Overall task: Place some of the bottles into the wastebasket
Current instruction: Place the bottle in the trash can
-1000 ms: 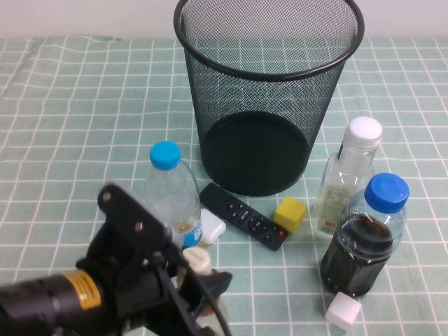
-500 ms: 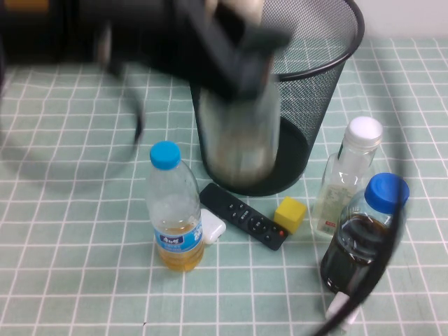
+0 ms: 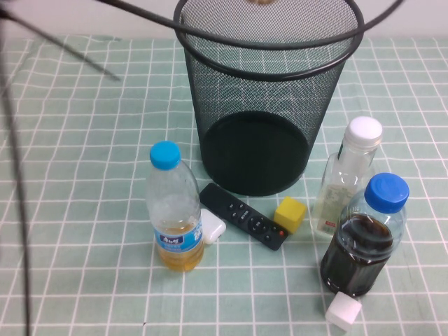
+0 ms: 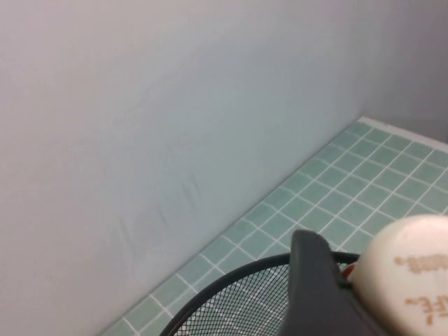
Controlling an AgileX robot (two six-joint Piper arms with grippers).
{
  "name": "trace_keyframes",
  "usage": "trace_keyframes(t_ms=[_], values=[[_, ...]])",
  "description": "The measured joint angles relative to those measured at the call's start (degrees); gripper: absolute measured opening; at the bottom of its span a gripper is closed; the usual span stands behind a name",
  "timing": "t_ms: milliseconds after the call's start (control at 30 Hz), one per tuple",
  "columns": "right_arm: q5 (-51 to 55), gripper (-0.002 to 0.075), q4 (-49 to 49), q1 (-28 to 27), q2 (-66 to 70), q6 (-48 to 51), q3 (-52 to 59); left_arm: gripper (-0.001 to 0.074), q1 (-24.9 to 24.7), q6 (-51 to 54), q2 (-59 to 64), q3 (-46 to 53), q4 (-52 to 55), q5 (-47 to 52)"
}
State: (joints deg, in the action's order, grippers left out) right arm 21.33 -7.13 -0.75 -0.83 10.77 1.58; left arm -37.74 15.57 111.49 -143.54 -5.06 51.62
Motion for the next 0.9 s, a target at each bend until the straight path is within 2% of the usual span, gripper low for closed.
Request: trace_keyframes(t_ms=[100,267,700,900], values=[[0.00,-0.0008,0.00,0.00,0.00,0.00,0.00,0.0300,3.62,2.38,6.23,-0.77,-5.88,-1.95],[0.00,-0.0008,0.00,0.00,0.00,0.00,0.00,0.0300,6.78,3.91,14.02,-1.00,-10.25,-2.61],[-0.16,-0.0008,0.00,0.00,0.00,0.00,0.00,0.0302,7.57,4.74,26.05,-1.00,-10.28,-1.17],[-5.68,-0.0008,-10.20,0.00,0.00,0.00,0.05,0.0493,7.57,3.92,27.18,-1.00,-10.46,-1.17]])
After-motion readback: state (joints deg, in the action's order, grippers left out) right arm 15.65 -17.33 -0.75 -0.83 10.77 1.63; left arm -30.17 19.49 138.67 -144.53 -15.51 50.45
